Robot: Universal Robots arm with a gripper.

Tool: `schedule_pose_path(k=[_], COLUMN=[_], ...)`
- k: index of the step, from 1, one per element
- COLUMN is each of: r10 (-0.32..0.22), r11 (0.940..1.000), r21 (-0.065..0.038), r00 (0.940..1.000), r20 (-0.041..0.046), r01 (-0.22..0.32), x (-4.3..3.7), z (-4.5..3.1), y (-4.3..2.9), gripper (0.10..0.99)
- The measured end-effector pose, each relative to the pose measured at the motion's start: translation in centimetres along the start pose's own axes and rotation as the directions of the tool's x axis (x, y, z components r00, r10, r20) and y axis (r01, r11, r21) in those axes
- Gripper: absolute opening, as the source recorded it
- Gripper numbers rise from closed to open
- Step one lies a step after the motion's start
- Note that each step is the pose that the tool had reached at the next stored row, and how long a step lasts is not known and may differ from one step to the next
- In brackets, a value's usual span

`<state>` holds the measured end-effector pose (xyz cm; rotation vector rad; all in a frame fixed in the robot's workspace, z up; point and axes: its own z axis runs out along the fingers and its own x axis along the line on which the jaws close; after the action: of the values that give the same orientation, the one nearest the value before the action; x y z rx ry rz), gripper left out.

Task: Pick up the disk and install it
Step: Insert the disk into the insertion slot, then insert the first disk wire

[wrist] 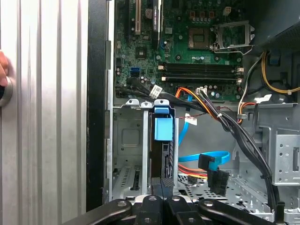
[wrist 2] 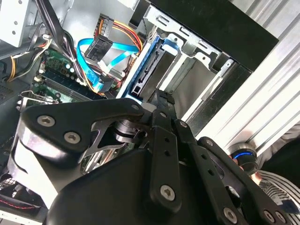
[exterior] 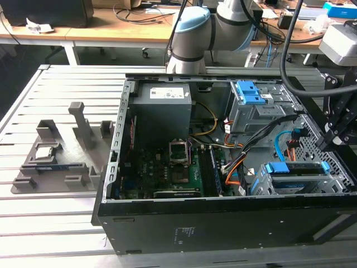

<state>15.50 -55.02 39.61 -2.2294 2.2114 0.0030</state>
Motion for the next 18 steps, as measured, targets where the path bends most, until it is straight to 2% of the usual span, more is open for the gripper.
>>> schedule_pose_path(k=[8,9,10,12,14,15,17,18], r10=[0.000,0.000,0.000,0.000,0.000,0.000,0.000,0.000], r11=[1.0000,1.0000,1.0000,1.0000,1.0000,1.0000,1.0000,1.0000], r21=[0.000,0.000,0.000,0.000,0.000,0.000,-0.003,-0.004], r00=[1.0000,1.0000,1.0000,1.0000,1.0000,1.0000,0.9999,0.9999], r20=[0.0000,-0.0001,-0.0001,0.0000,-0.0007,-0.0044,-0.0152,-0.0164], r01=[0.000,0.000,0.000,0.000,0.000,0.000,0.000,0.000], x=[0.00,0.00,0.00,0.00,-0.11,-0.77,-3.11,-3.68], z=[0.00,0.00,0.00,0.00,0.00,0.04,0.63,0.79], y=[-0.01,-0.01,-0.01,-0.01,-0.03,-0.06,-0.28,-0.32], gripper=[0.114,0.169,0.169,0.302,0.302,0.302,0.302,0.302])
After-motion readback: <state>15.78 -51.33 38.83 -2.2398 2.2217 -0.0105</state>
